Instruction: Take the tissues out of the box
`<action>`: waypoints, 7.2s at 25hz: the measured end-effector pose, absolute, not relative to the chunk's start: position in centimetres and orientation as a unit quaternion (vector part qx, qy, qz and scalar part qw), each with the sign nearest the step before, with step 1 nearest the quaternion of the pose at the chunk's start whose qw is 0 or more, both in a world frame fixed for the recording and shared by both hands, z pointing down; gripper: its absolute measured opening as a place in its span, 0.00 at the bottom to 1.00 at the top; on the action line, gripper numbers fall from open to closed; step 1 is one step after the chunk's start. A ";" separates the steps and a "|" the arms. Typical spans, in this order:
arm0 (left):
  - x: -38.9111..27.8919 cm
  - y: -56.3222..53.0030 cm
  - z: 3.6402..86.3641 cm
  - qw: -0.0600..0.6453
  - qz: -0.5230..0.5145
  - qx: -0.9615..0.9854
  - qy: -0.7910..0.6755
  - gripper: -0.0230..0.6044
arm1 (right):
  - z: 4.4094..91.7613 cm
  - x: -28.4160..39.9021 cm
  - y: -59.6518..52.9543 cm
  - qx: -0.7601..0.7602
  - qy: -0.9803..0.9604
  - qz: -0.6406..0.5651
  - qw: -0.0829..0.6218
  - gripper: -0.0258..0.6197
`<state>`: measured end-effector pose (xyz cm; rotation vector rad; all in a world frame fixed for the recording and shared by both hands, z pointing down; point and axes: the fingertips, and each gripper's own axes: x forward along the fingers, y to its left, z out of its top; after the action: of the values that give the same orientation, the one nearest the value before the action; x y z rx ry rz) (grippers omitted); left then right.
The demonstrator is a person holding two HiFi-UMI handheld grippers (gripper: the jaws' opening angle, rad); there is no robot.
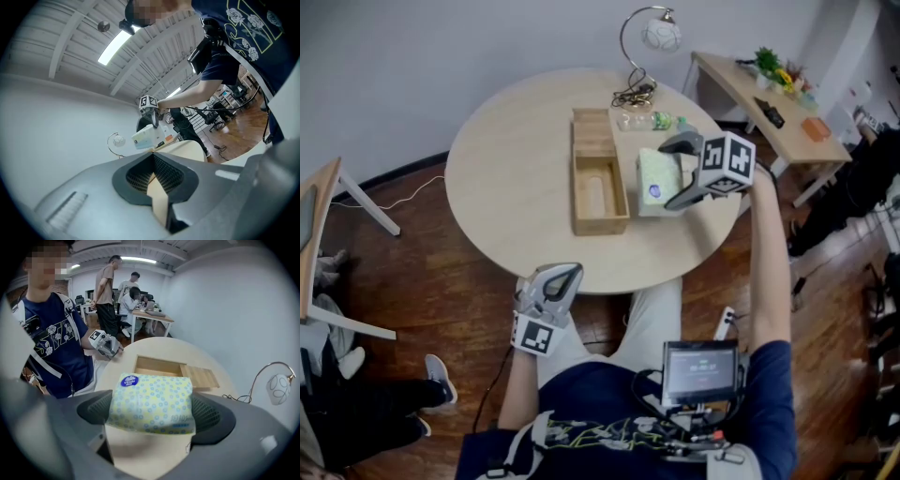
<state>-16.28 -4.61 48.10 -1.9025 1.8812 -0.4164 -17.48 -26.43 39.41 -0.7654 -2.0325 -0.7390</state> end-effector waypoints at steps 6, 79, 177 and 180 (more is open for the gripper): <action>-16.3 -4.6 48.2 0.214 -0.152 -0.686 0.679 0.04 | 42.3 -16.8 -27.7 -0.305 -0.813 -0.261 0.422 0.85; -17.6 -3.7 48.3 0.207 -0.150 -0.673 0.694 0.04 | 49.9 -14.7 -9.6 -0.017 -0.964 -0.263 0.035 0.04; -18.6 -8.4 44.1 0.073 0.007 -0.738 0.671 0.04 | 44.7 -15.3 -12.1 -0.111 -0.991 -0.079 -0.009 0.04; -18.7 -8.5 44.3 0.070 0.004 -0.739 0.670 0.04 | 44.8 -15.5 -12.1 -0.110 -0.992 -0.063 -0.021 0.04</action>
<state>-18.69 -8.48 44.32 -2.2225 2.0169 0.0133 -15.52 -12.12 44.84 -0.3497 -3.1586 -0.2010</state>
